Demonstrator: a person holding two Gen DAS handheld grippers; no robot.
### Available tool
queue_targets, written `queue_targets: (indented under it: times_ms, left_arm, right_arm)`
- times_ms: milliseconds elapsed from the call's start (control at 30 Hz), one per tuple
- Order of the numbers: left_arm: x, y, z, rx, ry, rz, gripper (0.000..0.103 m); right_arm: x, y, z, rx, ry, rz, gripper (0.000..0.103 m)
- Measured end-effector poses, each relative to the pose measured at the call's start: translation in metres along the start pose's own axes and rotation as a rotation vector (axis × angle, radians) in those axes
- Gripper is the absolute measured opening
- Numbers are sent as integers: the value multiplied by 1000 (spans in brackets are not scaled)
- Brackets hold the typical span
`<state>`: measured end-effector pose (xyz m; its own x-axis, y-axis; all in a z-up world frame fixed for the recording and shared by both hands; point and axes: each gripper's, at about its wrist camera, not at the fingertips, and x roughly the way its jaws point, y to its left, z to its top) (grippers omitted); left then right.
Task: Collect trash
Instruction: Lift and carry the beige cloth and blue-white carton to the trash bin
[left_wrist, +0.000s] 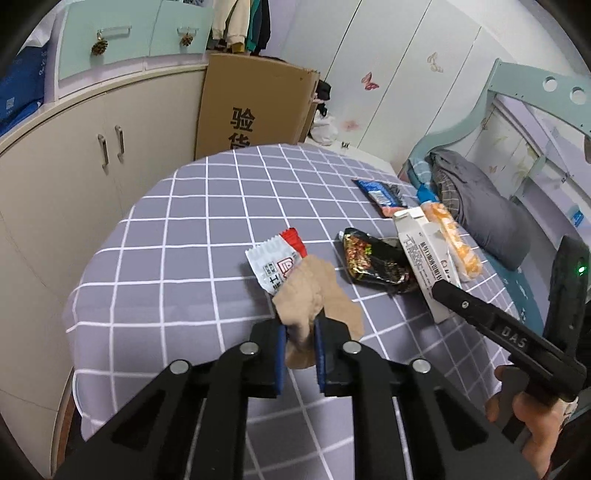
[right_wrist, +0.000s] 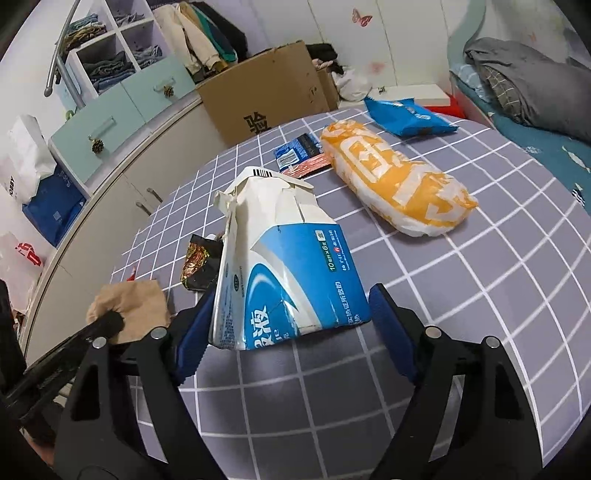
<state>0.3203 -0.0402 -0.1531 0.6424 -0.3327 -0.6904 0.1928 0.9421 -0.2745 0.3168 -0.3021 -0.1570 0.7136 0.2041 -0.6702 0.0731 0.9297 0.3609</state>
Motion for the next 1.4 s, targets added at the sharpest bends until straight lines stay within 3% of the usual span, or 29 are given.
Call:
queue_targets:
  times_ms: [200, 367, 567, 667, 867, 1067, 1200, 1367, 1400]
  left_arm:
    - [-34, 6, -5, -7, -48, -41, 12]
    - [-69, 19, -16, -27, -100, -68, 12]
    - [-117, 60, -32, -75, -162, -57, 12]
    - [-129, 81, -40, -97, -157, -60, 12]
    - [-95, 90, -52, -116, -58, -127, 12]
    - [-50, 54, -47, -56, -8, -160, 15]
    - [-37, 42, -47, -40, 7, -160, 48]
    - [-31, 31, -49, 16, 20, -97, 50]
    - [-32, 33, -48, 22, 15, -88, 44]
  right_arm:
    - [-34, 3, -16, 5, -83, -14, 79]
    - [-72, 29, -31, -37, -167, 8, 79]
    - [-91, 99, -50, -137, -177, 121, 79]
    - [-87, 131, -60, -166, -170, 170, 79]
    - [-72, 148, -72, -171, -158, 132, 79]
    - [-70, 112, -75, -152, -152, 30, 79]
    - [-67, 84, -76, -116, -139, 5, 79]
    - [-63, 66, -77, -84, -125, 16, 79]
    - [-63, 65, -77, -82, -122, 19, 79]
